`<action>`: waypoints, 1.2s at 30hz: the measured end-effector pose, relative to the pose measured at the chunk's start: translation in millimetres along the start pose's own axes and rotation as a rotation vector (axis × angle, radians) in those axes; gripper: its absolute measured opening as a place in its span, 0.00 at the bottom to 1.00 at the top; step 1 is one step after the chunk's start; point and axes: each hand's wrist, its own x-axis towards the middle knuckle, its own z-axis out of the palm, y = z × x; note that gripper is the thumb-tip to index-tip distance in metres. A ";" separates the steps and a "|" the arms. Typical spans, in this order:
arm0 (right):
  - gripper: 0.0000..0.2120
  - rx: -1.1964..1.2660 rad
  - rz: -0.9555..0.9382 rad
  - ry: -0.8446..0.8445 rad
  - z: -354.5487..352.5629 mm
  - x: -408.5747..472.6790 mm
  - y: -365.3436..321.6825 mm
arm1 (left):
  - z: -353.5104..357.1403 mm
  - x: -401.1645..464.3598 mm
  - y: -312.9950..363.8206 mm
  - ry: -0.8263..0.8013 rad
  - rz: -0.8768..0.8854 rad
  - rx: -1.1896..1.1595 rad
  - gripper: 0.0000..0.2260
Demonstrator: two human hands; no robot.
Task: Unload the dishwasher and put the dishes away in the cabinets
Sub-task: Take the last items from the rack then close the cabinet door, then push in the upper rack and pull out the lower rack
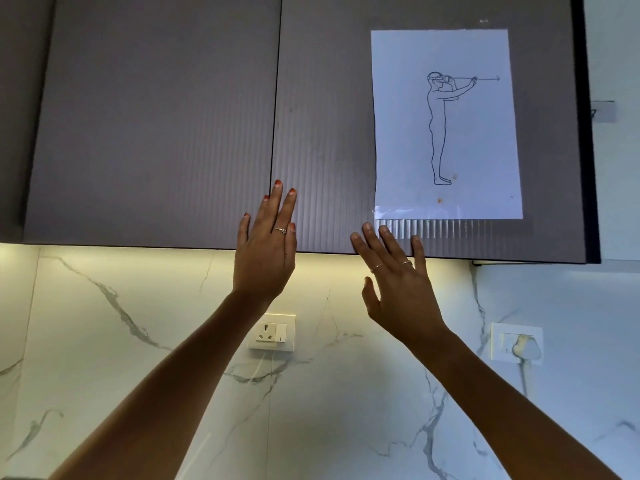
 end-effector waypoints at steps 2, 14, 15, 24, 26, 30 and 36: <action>0.28 0.003 0.018 -0.009 -1.4 1.3 -3.0 | -0.5 -4.3 4.2 -0.003 -0.025 -0.007 0.25; 0.36 0.015 0.076 -0.251 -25.6 -50.4 -11.5 | 15.2 -79.9 40.5 -0.029 -0.008 -0.002 0.27; 0.36 0.019 0.086 -0.269 -26.1 -58.7 -13.6 | 16.9 -88.9 47.1 -0.043 0.012 -0.019 0.27; 0.39 -0.067 0.280 -0.517 -57.1 -162.9 13.3 | 44.0 -186.6 134.2 -0.320 0.180 -0.132 0.26; 0.40 -0.086 0.379 -0.597 -74.1 -192.8 27.7 | 40.7 -210.4 160.4 -0.400 0.162 -0.181 0.26; 0.35 -0.054 0.552 -0.713 -129.2 -243.8 53.2 | 19.2 -256.5 213.8 -0.573 0.136 -0.260 0.26; 0.34 -0.020 0.899 -0.787 -254.3 -313.8 86.7 | -25.4 -309.9 328.6 -0.718 0.245 -0.364 0.26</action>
